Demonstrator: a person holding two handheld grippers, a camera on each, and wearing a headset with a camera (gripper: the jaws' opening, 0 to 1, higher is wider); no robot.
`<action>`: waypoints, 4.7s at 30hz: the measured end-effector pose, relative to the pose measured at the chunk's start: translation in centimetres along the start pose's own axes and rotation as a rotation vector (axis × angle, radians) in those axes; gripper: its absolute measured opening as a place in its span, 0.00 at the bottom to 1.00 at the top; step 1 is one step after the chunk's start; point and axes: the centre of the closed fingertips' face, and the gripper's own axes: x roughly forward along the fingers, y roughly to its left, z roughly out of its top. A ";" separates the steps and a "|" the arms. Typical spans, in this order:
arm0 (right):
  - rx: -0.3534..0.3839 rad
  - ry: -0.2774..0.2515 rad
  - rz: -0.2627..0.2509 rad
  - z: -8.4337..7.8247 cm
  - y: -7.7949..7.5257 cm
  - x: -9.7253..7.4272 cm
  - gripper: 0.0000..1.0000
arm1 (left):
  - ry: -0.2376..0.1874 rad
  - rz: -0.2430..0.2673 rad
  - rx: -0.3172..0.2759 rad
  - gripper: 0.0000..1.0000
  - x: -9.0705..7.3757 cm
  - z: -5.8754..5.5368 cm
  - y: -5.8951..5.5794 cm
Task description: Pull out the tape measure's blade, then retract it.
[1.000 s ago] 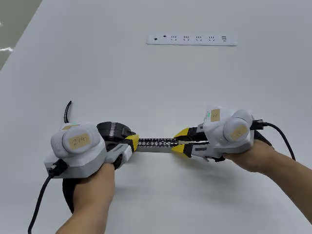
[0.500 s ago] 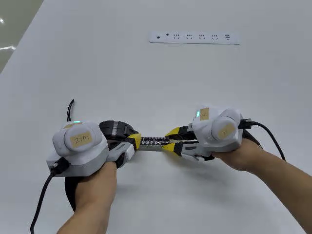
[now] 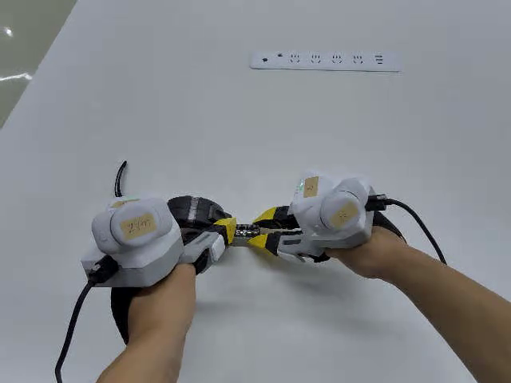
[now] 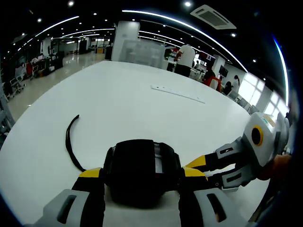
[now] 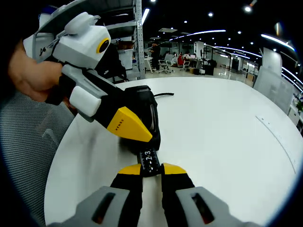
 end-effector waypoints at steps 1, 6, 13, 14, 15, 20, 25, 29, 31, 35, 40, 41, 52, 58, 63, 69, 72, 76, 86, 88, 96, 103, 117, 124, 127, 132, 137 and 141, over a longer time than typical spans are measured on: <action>-0.004 0.001 0.001 0.1 0.0 0.2 0.13 | 0.000 0.000 -0.001 0.60 0.0 0.0 0.0; -0.013 0.006 0.010 0.6 0.3 1.0 0.13 | 0.001 -0.002 -0.001 0.60 0.0 0.0 0.0; -0.042 0.028 0.016 0.8 0.5 1.5 0.13 | 0.002 0.001 0.007 0.60 0.0 -0.1 -0.1; -0.043 0.029 0.017 0.7 0.4 1.5 0.13 | 0.000 0.002 0.005 0.60 -0.1 0.0 -0.1; -0.042 0.029 0.018 0.7 0.4 1.5 0.13 | 0.000 0.002 0.003 0.60 -0.1 0.0 -0.1; -0.053 0.038 0.022 0.7 0.4 1.5 0.14 | 0.000 0.002 0.005 0.60 -0.1 0.0 0.0; -0.059 0.041 0.023 0.7 0.4 1.5 0.14 | 0.000 0.004 0.003 0.60 -0.1 0.0 0.0; -0.066 0.048 0.027 0.7 0.4 1.6 0.14 | -0.001 0.005 0.005 0.60 -0.1 0.0 0.0; -0.074 0.057 0.031 0.7 0.4 1.6 0.14 | -0.004 0.006 0.004 0.61 -0.1 0.0 0.0; -0.093 0.077 0.038 0.7 0.5 1.6 0.14 | 0.000 0.004 0.006 0.61 0.0 0.0 0.0; -0.097 0.086 0.037 0.6 0.4 1.6 0.15 | 0.002 0.007 0.011 0.61 0.0 -0.1 -0.1; -0.099 0.089 0.036 0.5 0.4 1.6 0.15 | 0.005 0.009 0.014 0.61 0.0 0.0 -0.1; -0.089 0.098 0.022 0.2 -0.1 1.3 0.20 | 0.016 0.015 0.025 0.63 0.0 0.0 -0.1; -0.075 0.101 0.013 0.1 -0.4 0.8 0.22 | 0.028 0.006 0.035 0.63 0.1 -0.1 -0.1; -0.067 0.102 0.003 -0.2 -0.7 0.1 0.25 | 0.028 0.004 0.063 0.62 -0.1 0.1 -0.2; -0.053 0.109 -0.010 -0.9 -1.0 -1.1 0.27 | 0.027 -0.008 0.065 0.63 -0.4 0.1 0.0; -0.045 0.109 -0.021 -1.2 -1.2 -1.7 0.29 | 0.027 -0.012 0.068 0.63 -0.5 0.1 0.1; -0.035 0.106 -0.042 -1.6 -1.5 -2.6 0.30 | 0.036 -0.026 0.085 0.64 -0.7 0.0 0.1; 0.021 0.094 -0.098 -2.7 -2.2 -5.2 0.35 | 0.059 -0.085 0.163 0.68 -1.2 -0.6 -0.3; 0.036 0.083 -0.109 -2.8 -2.3 -5.8 0.36 | 0.070 -0.098 0.166 0.68 -1.3 -0.8 -0.4; 0.104 0.062 -0.163 -3.9 -2.9 -8.2 0.42 | 0.102 -0.147 0.220 0.68 -1.6 -1.3 -0.2; 0.131 0.061 -0.184 -5.0 -2.8 -9.8 0.45 | 0.116 -0.211 0.258 0.68 -1.9 -1.8 -0.1; 0.190 0.034 -0.237 -6.7 -2.5 -13.1 0.53 | 0.095 -0.335 0.382 0.69 -2.8 -1.5 0.3; 0.208 0.008 -0.246 -6.7 -2.1 -14.0 0.57 | 0.072 -0.405 0.430 0.71 -3.2 -1.2 0.0; 0.216 -0.005 -0.243 -6.8 -1.8 -14.3 0.60 | 0.071 -0.427 0.456 0.72 -3.4 -1.4 0.1; 0.227 -0.003 -0.259 -7.3 -1.4 -15.0 0.62 | 0.070 -0.459 0.485 0.75 -3.8 -1.7 0.4; 0.223 0.000 -0.257 -7.8 -0.7 -15.6 0.65 | 0.054 -0.484 0.498 0.79 -4.4 -1.7 0.4; 0.229 -0.022 -0.265 -7.6 -0.5 -16.2 0.70 | 0.043 -0.505 0.511 0.82 -4.9 -1.7 0.4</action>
